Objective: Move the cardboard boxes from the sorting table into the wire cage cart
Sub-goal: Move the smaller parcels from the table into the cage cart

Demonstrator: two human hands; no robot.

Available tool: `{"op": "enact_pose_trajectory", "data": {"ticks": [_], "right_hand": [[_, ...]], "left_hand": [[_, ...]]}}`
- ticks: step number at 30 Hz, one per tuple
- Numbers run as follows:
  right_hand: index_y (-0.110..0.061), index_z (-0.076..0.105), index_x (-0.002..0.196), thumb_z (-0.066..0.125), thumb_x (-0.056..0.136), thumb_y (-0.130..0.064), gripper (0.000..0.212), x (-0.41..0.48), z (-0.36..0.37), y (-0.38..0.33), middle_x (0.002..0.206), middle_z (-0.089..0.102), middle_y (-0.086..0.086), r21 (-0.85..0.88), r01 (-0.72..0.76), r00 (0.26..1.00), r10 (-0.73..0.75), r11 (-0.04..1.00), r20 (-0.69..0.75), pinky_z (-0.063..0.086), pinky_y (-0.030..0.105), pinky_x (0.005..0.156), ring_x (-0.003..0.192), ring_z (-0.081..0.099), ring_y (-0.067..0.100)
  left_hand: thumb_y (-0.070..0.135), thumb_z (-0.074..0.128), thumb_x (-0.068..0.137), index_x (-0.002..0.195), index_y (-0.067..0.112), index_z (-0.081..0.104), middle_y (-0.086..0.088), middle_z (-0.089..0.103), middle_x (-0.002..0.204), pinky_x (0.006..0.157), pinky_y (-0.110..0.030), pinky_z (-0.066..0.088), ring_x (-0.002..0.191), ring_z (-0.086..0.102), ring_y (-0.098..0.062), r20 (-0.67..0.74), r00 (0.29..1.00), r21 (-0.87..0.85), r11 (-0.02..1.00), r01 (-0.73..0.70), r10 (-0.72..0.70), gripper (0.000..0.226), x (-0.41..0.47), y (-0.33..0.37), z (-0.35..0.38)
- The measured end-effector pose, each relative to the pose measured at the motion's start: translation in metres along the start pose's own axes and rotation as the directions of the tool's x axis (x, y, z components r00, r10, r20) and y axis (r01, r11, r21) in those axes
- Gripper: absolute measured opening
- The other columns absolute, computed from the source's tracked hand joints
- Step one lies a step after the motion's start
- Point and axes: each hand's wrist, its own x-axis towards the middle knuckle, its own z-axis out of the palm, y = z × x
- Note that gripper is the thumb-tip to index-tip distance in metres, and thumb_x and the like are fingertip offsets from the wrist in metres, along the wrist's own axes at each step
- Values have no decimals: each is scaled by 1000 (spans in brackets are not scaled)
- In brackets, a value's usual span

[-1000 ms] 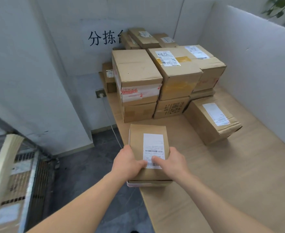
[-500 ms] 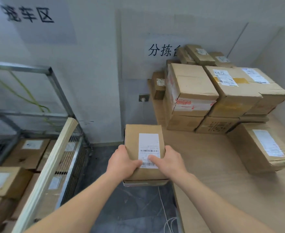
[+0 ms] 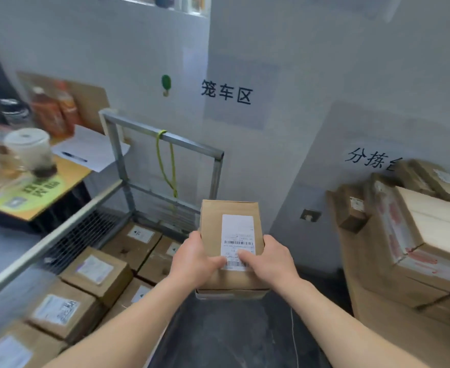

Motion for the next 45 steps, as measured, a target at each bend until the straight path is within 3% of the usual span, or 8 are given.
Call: {"op": "enact_pose_trajectory", "data": {"ticks": [9, 15, 21, 27, 31, 38, 45], "right_hand": [[-29, 57, 104, 67, 70, -58, 45, 41, 61, -107, 102, 66, -13, -27, 175, 978, -171, 984, 121, 51, 34, 83, 103, 64, 17], [-26, 59, 109, 70, 71, -59, 51, 81, 102, -158, 111, 69, -8, -52, 301, 933, -283, 952, 225, 52, 40, 90, 106, 63, 18], [-29, 57, 107, 70, 71, -59, 49, 135, 132, -189, 105, 67, -13, -47, 423, 850, -378, 905, 367, 54, 37, 85, 99, 63, 12], [-30, 55, 104, 69, 65, -58, 51, 190, 149, -213, 101, 66, -14, -50, 523, 756, -435, 851, 489, 55, 37, 82, 94, 63, 11], [-28, 55, 104, 70, 65, -57, 51, 215, 163, -222, 103, 66, -12, -66, 580, 700, -455, 812, 550, 54, 37, 83, 96, 63, 13], [-29, 53, 101, 70, 64, -58, 50, 238, 197, -239, 99, 65, -14, -97, 624, 653, -449, 776, 610, 55, 37, 79, 90, 62, 9], [-30, 52, 103, 68, 64, -61, 52, 254, 236, -255, 97, 63, -17, -171, 628, 673, -419, 759, 609, 56, 35, 75, 86, 61, 4]], "left_hand": [[42, 84, 71, 118, 21, 48, 5, 64, 113, 87, -37, 53, 103, 62, -18, -172, 976, -75, 990, 123, -134, 62, 27, -57, -88], [37, 85, 72, 125, 15, 48, -1, 62, 120, 93, -40, 52, 110, 60, -22, -258, 931, -140, 963, 230, -260, 68, 50, -88, -120], [36, 85, 73, 123, 19, 46, 2, 63, 118, 86, -34, 53, 103, 60, -18, -343, 853, -201, 918, 343, -394, 66, 83, -103, -128], [37, 84, 73, 127, 20, 44, 2, 61, 120, 91, -38, 53, 107, 60, -19, -403, 770, -257, 868, 424, -495, 70, 120, -101, -125], [34, 85, 73, 127, 19, 45, 3, 61, 121, 90, -35, 52, 107, 60, -18, -397, 730, -324, 829, 456, -556, 69, 137, -111, -119], [34, 85, 71, 125, 26, 43, 10, 59, 115, 62, -14, 37, 94, 55, -10, -377, 687, -395, 778, 488, -622, 69, 161, -143, -118], [31, 85, 70, 126, 27, 43, 9, 61, 120, 81, -25, 51, 104, 61, -13, -324, 705, -446, 759, 475, -631, 70, 188, -183, -119]]}}
